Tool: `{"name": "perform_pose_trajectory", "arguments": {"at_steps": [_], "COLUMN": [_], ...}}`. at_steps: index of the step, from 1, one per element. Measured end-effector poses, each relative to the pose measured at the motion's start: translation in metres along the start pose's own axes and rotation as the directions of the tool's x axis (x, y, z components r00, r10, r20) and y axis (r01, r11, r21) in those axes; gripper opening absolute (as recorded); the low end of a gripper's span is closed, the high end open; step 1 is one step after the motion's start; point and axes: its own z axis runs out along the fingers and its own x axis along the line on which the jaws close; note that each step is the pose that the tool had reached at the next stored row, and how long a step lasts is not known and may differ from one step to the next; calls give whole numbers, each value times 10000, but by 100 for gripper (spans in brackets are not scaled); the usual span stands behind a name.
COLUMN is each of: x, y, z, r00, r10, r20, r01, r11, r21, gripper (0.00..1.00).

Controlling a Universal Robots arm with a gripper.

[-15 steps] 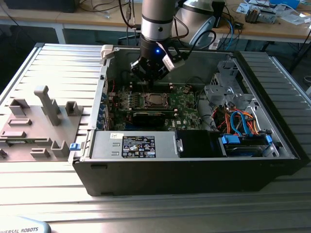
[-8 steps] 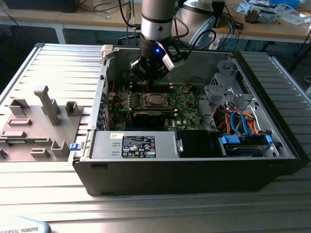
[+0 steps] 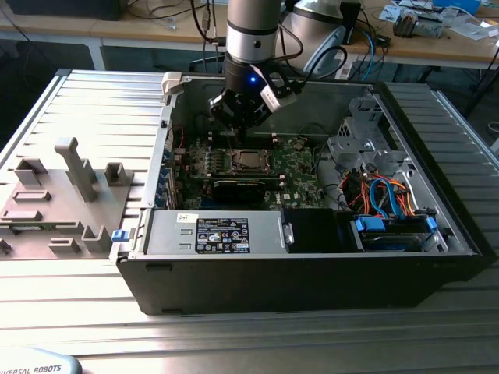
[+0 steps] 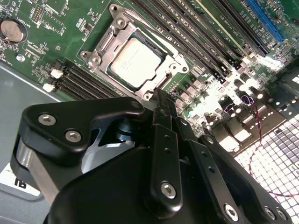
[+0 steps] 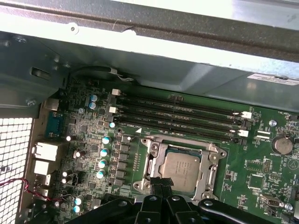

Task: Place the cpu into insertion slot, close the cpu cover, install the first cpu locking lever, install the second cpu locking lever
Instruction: 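Install the first cpu locking lever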

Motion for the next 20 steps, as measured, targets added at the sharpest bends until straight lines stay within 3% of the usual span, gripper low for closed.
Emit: {"name": "perform_pose_trajectory", "arguments": {"at_steps": [8,20], "x": [6,21], "y": [1,3], "z": [-44,-46], "r00": [10000,10000], "r10": [0,0], "r20": [2,0], "r01": [0,0], "r11": [10000,10000], "r21": [-3,12], "gripper": [11,11]}}
